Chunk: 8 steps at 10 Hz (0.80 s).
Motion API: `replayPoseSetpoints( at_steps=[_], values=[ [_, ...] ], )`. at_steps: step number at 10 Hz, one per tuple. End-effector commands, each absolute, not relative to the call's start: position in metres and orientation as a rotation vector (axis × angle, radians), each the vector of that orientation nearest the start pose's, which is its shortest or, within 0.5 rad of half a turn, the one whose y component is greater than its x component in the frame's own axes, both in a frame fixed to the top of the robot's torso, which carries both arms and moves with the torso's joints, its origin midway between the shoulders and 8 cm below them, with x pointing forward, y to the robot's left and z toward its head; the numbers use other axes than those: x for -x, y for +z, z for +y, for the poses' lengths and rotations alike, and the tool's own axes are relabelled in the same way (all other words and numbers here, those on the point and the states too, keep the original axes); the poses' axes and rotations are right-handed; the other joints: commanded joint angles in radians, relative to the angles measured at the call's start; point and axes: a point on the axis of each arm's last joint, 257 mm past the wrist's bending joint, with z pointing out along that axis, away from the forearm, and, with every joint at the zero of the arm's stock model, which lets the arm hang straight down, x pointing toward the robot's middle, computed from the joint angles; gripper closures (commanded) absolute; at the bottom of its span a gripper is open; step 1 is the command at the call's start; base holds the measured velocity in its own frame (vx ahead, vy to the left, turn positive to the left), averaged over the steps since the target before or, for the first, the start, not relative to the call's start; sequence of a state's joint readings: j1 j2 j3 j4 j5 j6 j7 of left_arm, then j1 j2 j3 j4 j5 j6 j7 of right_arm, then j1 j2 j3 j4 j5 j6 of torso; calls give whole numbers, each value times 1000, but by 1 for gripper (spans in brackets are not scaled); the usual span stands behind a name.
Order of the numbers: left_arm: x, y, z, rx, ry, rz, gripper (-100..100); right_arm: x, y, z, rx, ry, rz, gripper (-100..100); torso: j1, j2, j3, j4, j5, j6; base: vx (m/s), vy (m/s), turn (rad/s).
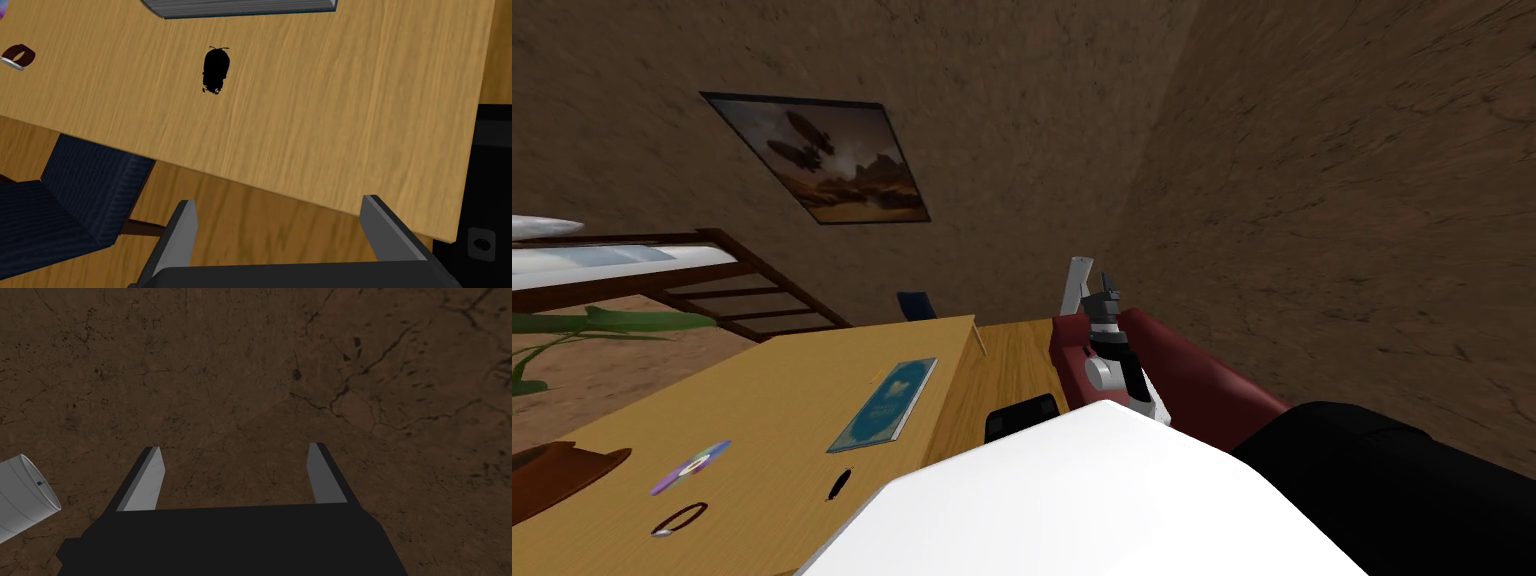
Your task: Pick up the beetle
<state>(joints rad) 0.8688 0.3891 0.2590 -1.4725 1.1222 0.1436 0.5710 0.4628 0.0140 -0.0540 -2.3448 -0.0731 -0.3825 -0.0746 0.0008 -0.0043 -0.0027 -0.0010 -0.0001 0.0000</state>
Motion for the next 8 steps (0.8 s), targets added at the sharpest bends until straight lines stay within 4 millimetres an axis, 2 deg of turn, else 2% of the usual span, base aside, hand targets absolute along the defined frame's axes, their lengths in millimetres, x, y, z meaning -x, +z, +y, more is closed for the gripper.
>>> replayPoseSetpoints(
  at_steps=[1, 2, 4, 5, 8],
  values=[
    [-38, -488, 550, 2639, -745, -168, -100, -347, 44, -302, -747, 1377, 543, 0, 0, 0, 0, 0, 0, 0, 69, 27, -95],
    [-38, -488, 550, 2639, -745, -168, -100, -347, 44, -302, -747, 1377, 543, 0, 1, 0, 0, 0, 0, 0, 62, 33, -64],
    [-6, -502, 549, 2697, -687, -338, -100, -347, 44, -302, -747, 1377, 543, 0, 2, -1, 0, 0, 0, 0, 106, 54, -147],
    [-6, -502, 549, 2697, -687, -338, -100, -347, 44, -302, -747, 1377, 543, 0, 3, -2, -1, 0, 0, 0, 99, 65, -44],
    [30, -515, 547, 2748, -621, -556, -100, -347, 44, -302, -747, 1377, 543, 0, 5, -3, -1, 0, 1, 0, 114, 85, -121]
  ],
)
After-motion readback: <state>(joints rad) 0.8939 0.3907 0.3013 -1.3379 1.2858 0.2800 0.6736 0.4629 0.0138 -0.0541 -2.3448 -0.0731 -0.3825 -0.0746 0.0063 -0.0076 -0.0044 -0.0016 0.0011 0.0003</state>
